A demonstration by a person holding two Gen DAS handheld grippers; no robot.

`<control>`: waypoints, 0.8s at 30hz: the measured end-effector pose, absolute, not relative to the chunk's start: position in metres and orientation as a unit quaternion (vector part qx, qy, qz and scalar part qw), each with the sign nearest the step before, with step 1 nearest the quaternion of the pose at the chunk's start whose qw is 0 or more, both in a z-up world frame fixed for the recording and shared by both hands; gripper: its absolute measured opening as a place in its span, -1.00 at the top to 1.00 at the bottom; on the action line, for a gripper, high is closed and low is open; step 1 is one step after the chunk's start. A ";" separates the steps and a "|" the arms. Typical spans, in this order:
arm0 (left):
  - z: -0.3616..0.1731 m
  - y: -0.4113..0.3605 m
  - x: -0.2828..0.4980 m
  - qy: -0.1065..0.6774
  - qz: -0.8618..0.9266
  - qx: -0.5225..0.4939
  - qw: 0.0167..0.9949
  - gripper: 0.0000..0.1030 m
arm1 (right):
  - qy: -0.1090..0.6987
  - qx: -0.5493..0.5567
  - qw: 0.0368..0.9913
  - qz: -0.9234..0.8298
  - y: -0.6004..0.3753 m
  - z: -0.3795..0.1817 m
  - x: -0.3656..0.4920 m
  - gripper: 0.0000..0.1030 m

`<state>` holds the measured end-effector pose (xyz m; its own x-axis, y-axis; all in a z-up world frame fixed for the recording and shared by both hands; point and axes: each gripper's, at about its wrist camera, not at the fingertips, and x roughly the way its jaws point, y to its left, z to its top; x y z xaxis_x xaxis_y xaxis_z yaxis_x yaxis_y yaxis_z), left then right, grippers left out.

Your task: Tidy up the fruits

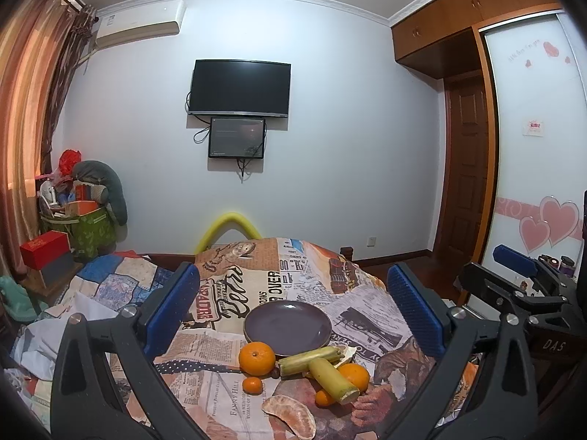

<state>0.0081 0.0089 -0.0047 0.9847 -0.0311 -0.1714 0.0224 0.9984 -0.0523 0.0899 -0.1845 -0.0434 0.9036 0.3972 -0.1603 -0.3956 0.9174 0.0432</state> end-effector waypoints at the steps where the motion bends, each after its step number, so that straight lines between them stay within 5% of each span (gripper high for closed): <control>1: -0.004 0.009 0.008 0.086 -0.014 -0.025 0.996 -1.00 | 0.083 0.005 0.976 0.204 -0.185 -0.043 0.090 -1.00; 24: -0.003 0.007 0.005 0.081 -0.013 -0.023 0.996 -1.00 | 0.082 0.002 0.975 0.206 -0.183 -0.044 0.086 -1.00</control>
